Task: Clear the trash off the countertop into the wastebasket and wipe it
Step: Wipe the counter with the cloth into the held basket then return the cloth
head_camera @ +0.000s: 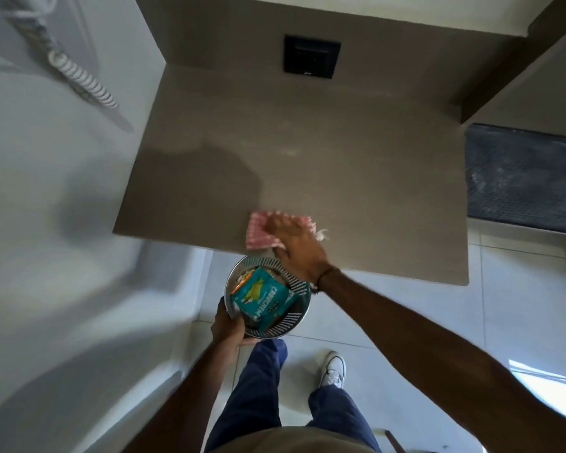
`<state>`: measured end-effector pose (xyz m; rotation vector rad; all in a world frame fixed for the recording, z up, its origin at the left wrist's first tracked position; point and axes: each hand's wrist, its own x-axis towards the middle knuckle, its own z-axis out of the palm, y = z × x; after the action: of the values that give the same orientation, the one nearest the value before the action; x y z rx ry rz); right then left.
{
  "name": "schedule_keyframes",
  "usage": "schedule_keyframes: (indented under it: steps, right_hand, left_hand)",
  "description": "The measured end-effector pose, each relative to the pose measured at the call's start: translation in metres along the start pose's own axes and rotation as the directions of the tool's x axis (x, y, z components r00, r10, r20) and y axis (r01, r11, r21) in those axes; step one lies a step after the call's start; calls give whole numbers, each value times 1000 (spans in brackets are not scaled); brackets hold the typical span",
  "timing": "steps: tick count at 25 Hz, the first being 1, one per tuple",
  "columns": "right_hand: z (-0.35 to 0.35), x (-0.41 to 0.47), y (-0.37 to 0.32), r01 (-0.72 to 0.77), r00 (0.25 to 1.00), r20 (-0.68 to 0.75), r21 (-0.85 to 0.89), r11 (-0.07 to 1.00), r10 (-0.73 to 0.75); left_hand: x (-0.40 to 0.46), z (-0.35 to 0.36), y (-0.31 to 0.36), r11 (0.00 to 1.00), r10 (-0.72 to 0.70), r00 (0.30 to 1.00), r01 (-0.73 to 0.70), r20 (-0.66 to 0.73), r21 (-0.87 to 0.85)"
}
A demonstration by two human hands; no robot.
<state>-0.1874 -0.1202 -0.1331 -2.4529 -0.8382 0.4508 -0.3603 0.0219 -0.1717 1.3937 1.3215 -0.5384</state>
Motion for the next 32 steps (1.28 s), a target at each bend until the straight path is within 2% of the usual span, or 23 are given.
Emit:
schedule_keyframes:
  steps: [2,4,7,9,11,12,14,15,17,19,20,22,24,25,27,29,32]
  right_hand:
    - [3,-42,-7,69,995,64,131,989,-77]
    - [-1,-80,-4,50,996,65,248,968,-68]
    - [-12,-122,17,-177,983,30,421,890,181]
    - [-21,-152,39,-321,919,5,589,742,394]
    - [-32,-179,59,-397,822,40,756,521,568]
    - [-42,-190,67,-392,790,54,811,435,610]
    - [-70,-206,83,-319,763,0,870,376,646]
    - [-88,-205,91,-275,740,-52,886,372,671]
    - [-125,-193,110,-255,616,-160,886,387,772]
    - [-152,-177,134,-368,484,-203,835,408,851]
    - [-161,-172,142,-435,470,-201,795,424,859]
    - [-166,-164,146,-504,560,-216,677,536,800]
    - [-167,-163,137,-492,652,-284,546,678,703]
    - [-165,-164,132,-468,659,-347,506,724,668]
    - [-155,-171,123,-399,606,-477,510,762,636]
    - [-128,-187,120,-343,525,-549,563,752,650]
    - [-56,-234,122,-470,501,-489,539,699,714]
  left_hand:
    - [-14,9,-12,999,36,998,-35,-43,7]
    - [-28,24,-26,999,53,997,-53,-56,-6]
    - [-47,49,-48,999,34,997,-36,-73,-32]
    - [-60,70,-63,999,28,996,-31,-82,-41]
    - [-70,91,-76,998,33,998,-37,-62,-52]
    - [-74,100,-83,998,36,998,-39,-47,-58]
    - [-84,119,-91,997,39,999,-40,-6,-64]
    - [-88,127,-92,997,39,999,-38,15,-62]
    - [-94,139,-94,998,33,999,-31,37,-60]
    - [-100,149,-94,998,31,998,-28,52,-60]
    - [-102,153,-93,998,38,997,-34,64,-51]
    - [-104,158,-90,998,54,996,-51,73,-43]
    - [-102,163,-87,998,56,996,-53,73,-38]
    - [-102,164,-85,998,52,996,-50,76,-28]
    - [-98,166,-82,999,45,995,-45,84,-3]
    - [-90,168,-80,999,44,995,-47,88,25]
    - [-76,173,-82,998,10,996,-15,87,62]
